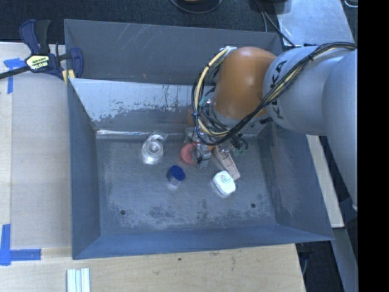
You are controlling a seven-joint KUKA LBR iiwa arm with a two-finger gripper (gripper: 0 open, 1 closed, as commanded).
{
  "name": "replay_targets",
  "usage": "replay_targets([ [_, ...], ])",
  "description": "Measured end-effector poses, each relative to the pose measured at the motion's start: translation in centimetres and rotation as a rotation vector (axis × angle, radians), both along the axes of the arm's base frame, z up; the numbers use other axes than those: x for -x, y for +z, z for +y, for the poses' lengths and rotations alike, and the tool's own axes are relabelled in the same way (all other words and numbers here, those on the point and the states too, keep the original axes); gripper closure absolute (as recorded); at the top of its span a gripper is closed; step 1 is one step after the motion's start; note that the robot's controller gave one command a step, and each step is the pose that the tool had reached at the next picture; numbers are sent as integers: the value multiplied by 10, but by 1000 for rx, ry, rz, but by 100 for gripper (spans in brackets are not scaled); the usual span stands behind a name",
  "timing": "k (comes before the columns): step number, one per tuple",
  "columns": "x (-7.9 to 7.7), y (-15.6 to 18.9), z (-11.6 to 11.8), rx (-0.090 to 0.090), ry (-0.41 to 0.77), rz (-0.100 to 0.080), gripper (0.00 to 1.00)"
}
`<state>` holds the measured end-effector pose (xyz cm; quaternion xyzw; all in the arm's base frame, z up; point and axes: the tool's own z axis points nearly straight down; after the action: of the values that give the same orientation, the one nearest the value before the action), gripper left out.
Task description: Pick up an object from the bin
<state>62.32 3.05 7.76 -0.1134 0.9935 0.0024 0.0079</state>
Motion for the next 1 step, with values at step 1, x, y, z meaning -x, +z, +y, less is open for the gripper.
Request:
replay_targets([
  [1, -3, -1, -19, -1, -12, -5, 100],
])
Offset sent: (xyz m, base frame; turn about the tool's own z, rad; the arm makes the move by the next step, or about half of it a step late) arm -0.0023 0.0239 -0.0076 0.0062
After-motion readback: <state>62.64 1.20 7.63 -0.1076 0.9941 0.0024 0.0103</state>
